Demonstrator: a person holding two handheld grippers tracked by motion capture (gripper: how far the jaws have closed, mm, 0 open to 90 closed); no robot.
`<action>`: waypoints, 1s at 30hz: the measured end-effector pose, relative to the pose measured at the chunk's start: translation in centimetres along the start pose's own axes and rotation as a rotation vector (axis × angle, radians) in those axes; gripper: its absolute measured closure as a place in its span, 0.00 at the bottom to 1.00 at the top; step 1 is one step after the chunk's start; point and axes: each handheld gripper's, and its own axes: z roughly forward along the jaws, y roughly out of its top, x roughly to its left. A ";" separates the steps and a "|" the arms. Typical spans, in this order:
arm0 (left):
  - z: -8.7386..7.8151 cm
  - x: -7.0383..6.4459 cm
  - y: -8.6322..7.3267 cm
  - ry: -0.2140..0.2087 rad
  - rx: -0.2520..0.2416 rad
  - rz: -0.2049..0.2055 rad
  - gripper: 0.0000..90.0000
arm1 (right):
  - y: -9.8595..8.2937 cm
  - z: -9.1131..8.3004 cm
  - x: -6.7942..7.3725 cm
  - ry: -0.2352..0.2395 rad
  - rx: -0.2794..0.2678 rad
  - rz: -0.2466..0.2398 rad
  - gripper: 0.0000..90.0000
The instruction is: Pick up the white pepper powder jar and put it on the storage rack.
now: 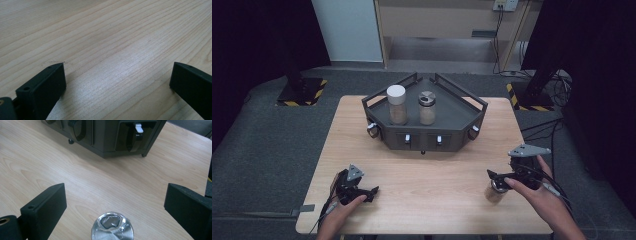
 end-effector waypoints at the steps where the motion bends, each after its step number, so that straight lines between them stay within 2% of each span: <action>1: 0.0 0.0 0.0 0.000 0.000 0.000 0.00 | -0.1 0.0 0.0 -0.001 0.003 0.005 0.05; 10: 0.0 0.0 0.0 0.000 0.000 0.000 0.00 | -1.1 -0.4 0.1 -0.012 0.013 0.003 0.05; 30: 0.0 0.0 0.0 0.000 0.000 0.000 0.00 | -3.8 -1.1 -0.2 -0.026 0.021 0.043 0.04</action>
